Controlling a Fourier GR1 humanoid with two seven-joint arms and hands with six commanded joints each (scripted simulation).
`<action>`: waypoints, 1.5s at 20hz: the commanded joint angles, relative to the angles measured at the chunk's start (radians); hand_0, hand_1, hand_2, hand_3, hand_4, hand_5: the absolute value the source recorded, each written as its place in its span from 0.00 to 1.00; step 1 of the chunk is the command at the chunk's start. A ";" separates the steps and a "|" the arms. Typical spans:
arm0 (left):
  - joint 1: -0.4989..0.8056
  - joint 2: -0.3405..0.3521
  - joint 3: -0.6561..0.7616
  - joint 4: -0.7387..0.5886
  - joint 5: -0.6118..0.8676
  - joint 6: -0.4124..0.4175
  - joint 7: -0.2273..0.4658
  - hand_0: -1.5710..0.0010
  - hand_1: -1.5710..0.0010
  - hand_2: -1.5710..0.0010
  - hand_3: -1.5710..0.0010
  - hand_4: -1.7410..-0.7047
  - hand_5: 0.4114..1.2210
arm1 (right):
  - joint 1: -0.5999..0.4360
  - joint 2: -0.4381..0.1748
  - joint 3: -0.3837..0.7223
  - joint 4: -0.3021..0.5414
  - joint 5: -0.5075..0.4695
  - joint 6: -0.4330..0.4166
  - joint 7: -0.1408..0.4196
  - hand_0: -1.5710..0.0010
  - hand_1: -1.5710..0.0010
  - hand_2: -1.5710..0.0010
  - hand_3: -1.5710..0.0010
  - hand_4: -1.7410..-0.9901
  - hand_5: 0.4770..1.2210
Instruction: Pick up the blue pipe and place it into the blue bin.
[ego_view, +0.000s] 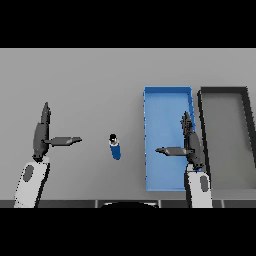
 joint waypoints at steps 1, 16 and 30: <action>0.001 0.000 0.000 -0.001 0.000 0.001 -0.005 1.00 1.00 1.00 1.00 0.64 0.22 | 0.002 0.000 0.000 -0.001 0.000 -0.001 -0.001 1.00 1.00 1.00 1.00 0.69 0.19; 0.043 0.220 -0.079 -0.059 0.052 -0.390 -0.114 1.00 1.00 1.00 1.00 0.63 0.24 | 0.106 -0.111 0.117 -0.144 0.176 0.038 -0.029 1.00 1.00 1.00 1.00 0.74 0.16; 0.064 0.093 -0.330 -0.176 -0.105 -0.466 -0.085 1.00 1.00 1.00 1.00 0.54 0.07 | 0.127 -0.112 0.132 -0.165 0.180 0.052 -0.049 1.00 1.00 1.00 1.00 0.69 0.19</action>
